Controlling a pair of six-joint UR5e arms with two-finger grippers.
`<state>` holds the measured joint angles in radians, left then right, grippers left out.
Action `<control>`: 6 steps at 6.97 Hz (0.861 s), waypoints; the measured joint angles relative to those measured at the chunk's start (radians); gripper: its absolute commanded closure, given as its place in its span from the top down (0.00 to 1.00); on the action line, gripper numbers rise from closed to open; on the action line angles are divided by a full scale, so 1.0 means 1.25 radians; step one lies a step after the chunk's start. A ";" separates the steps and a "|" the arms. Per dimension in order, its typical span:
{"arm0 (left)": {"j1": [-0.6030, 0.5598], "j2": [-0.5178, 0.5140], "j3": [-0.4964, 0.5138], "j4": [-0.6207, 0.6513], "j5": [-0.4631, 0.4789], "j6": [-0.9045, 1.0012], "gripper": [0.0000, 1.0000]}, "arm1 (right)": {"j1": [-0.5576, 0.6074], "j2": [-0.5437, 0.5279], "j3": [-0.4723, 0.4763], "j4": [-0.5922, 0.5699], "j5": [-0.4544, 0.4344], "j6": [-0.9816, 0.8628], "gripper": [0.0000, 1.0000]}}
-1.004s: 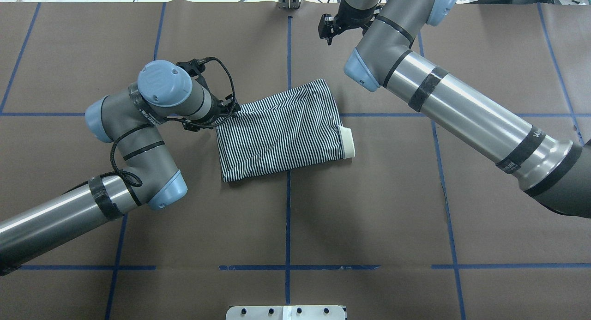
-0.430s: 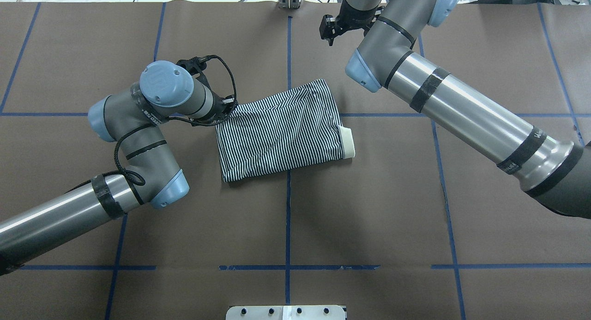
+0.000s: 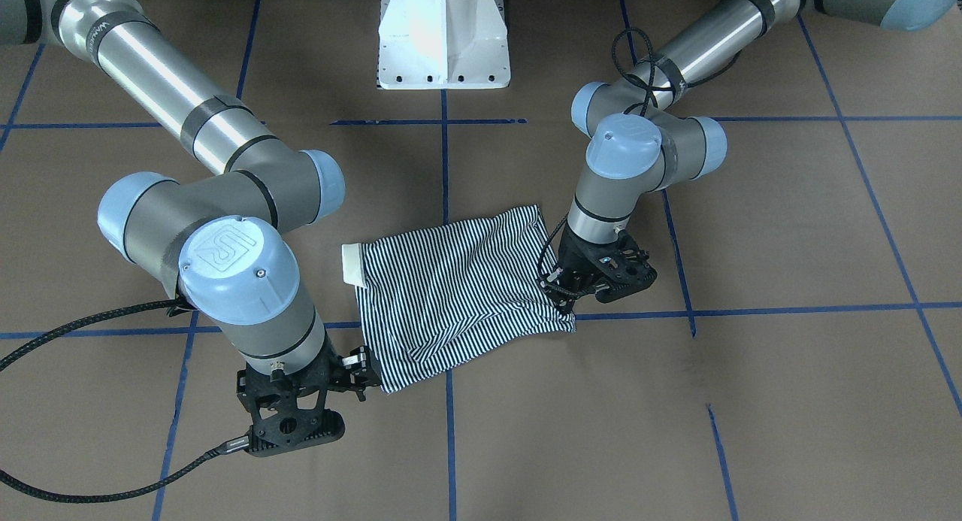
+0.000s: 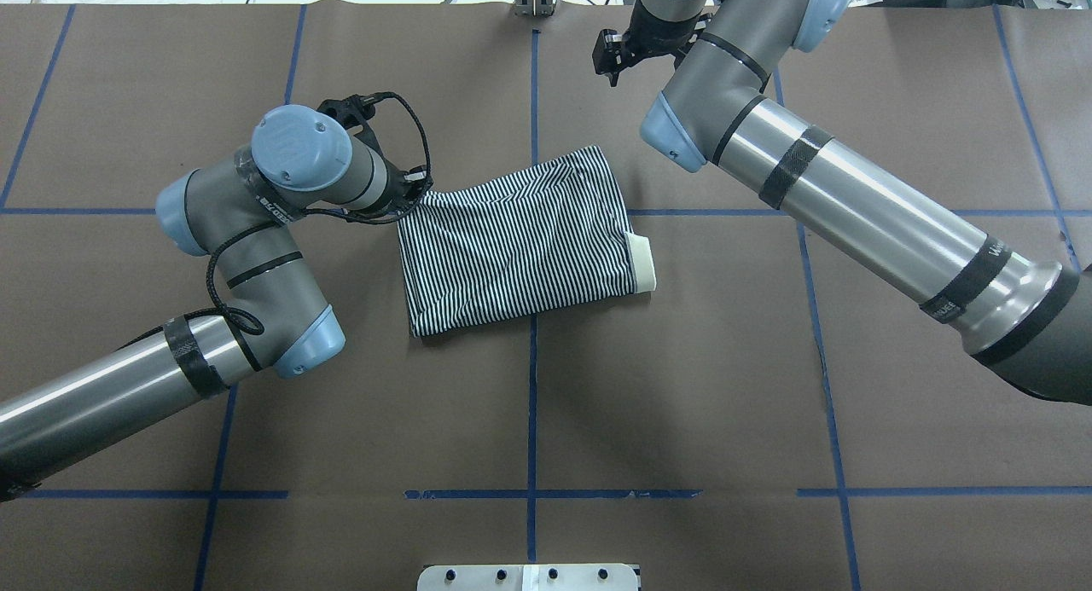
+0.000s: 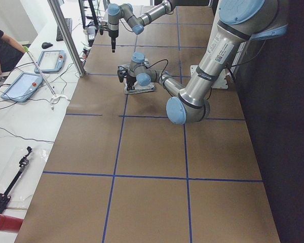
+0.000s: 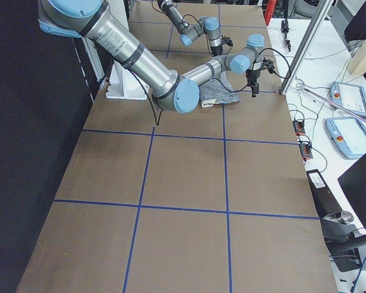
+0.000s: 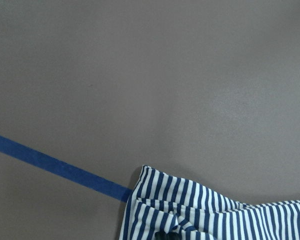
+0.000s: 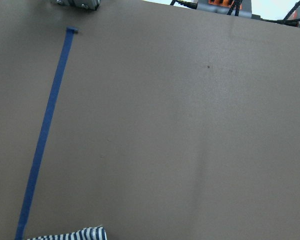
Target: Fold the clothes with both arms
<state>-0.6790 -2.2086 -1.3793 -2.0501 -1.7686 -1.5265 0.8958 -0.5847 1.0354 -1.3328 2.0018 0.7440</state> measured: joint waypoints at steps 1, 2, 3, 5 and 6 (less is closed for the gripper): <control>-0.009 0.003 -0.001 0.002 0.001 0.018 0.00 | 0.000 -0.002 0.000 0.001 0.000 0.000 1.00; -0.015 0.006 -0.001 0.003 0.001 0.032 0.00 | 0.000 -0.003 0.000 0.001 0.000 0.001 1.00; -0.018 0.007 -0.001 0.005 0.002 0.039 0.00 | 0.000 -0.005 0.000 0.002 -0.001 0.001 1.00; -0.020 0.008 -0.001 0.006 0.001 0.041 1.00 | 0.000 -0.008 0.000 0.004 -0.001 0.001 1.00; -0.021 0.008 -0.001 0.007 0.001 0.041 1.00 | 0.001 -0.009 0.000 0.002 0.000 0.000 1.00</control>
<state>-0.7054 -2.1983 -1.3801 -2.0410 -1.7675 -1.4749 0.8974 -0.5960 1.0358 -1.3301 2.0017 0.7442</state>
